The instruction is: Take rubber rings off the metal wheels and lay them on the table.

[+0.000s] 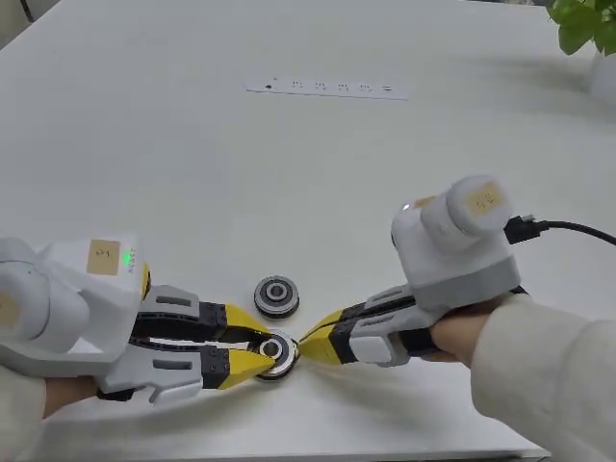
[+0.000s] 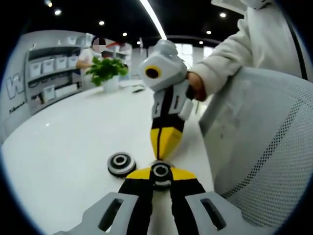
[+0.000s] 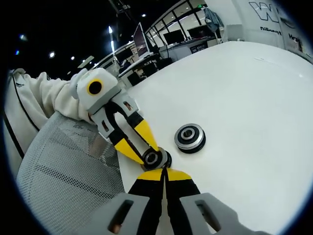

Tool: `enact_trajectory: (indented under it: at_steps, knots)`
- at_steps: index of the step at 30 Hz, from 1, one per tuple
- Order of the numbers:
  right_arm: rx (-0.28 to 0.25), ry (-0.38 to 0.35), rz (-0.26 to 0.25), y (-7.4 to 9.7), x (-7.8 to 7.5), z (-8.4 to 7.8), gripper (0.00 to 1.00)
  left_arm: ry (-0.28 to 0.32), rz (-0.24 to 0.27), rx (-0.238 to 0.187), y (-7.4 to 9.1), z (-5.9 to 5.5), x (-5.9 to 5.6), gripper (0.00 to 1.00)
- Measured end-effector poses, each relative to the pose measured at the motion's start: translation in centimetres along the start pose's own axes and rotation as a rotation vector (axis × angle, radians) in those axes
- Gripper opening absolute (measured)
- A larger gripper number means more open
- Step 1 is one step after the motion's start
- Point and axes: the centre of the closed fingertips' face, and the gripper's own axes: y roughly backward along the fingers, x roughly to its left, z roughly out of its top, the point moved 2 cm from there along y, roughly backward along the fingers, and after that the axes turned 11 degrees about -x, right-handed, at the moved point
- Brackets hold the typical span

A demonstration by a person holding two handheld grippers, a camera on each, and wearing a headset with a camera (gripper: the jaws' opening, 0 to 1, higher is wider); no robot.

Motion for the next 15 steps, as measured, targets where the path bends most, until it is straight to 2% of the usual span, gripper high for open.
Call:
enact_trajectory:
  at_steps: [3,8,15]
  knots:
    - [-0.012,-0.033,0.006,0.0,0.1,0.1,0.00,0.000,0.000,-0.001,0.0,0.0,0.0,0.13]
    - [-0.048,-0.129,0.023,0.0,0.4,0.2,0.00,-0.001,-0.001,0.000,0.0,0.0,0.0,0.13]
    - [-0.061,-0.169,0.039,0.1,1.2,0.3,0.00,-0.002,-0.004,0.003,0.0,0.0,-0.1,0.13]
